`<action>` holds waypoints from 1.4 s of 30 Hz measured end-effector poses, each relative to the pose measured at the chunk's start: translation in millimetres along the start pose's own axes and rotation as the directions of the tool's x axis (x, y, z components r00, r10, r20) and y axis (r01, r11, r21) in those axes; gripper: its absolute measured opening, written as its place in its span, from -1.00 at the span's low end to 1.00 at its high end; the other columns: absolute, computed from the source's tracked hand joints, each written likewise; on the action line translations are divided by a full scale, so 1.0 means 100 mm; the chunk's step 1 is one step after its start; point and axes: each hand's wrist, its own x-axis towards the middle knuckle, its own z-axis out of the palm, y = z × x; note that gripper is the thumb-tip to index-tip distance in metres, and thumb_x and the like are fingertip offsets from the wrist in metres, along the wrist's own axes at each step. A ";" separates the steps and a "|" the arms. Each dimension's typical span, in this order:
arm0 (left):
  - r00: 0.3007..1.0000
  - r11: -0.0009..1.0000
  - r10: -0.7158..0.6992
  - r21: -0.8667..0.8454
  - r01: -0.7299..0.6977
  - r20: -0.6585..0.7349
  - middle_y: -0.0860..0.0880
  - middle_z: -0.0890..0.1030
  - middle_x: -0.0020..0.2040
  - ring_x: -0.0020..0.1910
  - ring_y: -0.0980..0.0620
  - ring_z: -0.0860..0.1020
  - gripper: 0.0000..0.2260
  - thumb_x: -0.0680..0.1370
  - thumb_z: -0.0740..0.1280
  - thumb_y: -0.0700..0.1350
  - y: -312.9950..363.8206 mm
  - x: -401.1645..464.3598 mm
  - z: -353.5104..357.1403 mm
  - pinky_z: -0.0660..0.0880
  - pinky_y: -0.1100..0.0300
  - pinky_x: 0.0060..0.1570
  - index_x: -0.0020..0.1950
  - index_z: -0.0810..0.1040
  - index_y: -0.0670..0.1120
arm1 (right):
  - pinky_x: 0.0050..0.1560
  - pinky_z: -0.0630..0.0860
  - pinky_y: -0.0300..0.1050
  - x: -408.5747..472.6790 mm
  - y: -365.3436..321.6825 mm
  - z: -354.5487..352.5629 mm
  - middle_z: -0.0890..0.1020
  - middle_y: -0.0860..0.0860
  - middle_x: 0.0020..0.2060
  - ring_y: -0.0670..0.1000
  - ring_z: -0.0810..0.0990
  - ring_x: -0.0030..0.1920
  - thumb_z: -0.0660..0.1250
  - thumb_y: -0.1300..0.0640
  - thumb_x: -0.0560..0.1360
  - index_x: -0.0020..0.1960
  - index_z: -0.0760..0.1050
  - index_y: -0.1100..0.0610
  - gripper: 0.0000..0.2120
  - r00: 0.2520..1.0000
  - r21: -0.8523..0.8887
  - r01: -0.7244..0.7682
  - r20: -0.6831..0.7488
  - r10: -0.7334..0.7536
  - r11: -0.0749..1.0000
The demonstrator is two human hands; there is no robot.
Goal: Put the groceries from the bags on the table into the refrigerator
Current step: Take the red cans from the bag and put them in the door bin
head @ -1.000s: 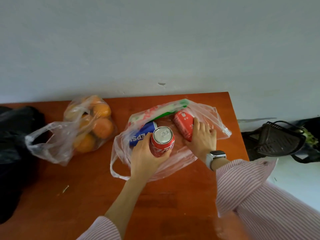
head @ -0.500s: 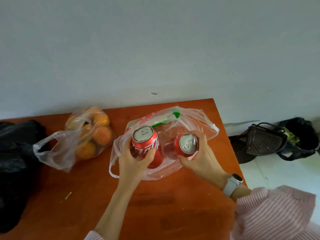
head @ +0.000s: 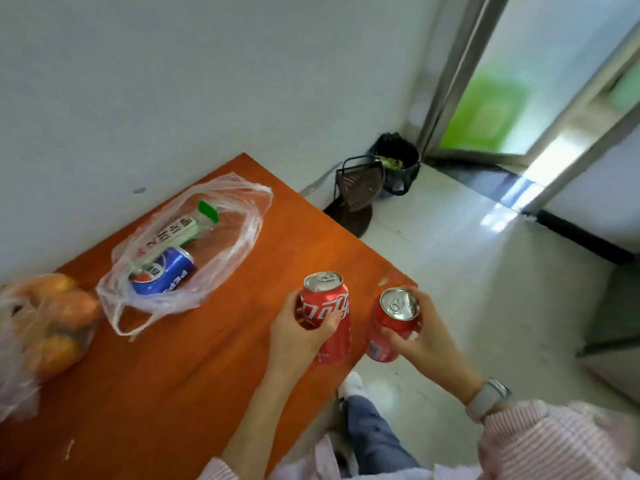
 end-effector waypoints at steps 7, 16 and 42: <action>0.879 0.982 0.035 0.148 -0.119 0.476 0.03 0.57 0.04 0.02 0.06 0.56 -0.54 0.34 0.51 -0.07 0.29 -0.47 1.68 0.53 0.11 0.03 0.17 0.44 0.00 | 0.10 0.46 -0.23 -1.43 0.69 -1.29 0.49 -0.04 0.05 -0.16 0.51 0.05 0.45 0.07 0.19 0.16 0.28 -0.06 -0.40 0.840 0.122 -0.231 -0.475 0.261 0.965; 0.487 0.912 0.186 0.035 -0.408 0.854 0.12 0.57 -0.04 -0.07 0.25 0.52 -0.57 0.33 0.52 -0.10 0.91 -1.90 4.29 0.48 0.46 -0.16 0.12 0.45 0.01 | 0.12 0.44 -0.23 -3.33 1.45 -3.05 0.50 0.01 0.10 -0.11 0.52 0.09 0.46 0.03 0.18 0.13 0.32 -0.14 -0.42 0.440 0.292 -0.235 -0.819 0.369 0.927; 0.305 0.577 0.778 -0.434 -0.692 0.549 0.14 0.57 0.03 -0.01 0.22 0.55 -0.45 0.21 0.53 0.10 4.10 -3.25 8.77 0.51 0.31 -0.03 0.13 0.41 0.08 | 0.00 0.50 -0.26 -3.86 1.62 -8.62 0.50 -0.18 0.02 -0.16 0.54 0.02 0.47 0.23 0.35 0.08 0.32 -0.14 -0.52 0.409 -0.091 0.153 -0.901 -0.147 0.984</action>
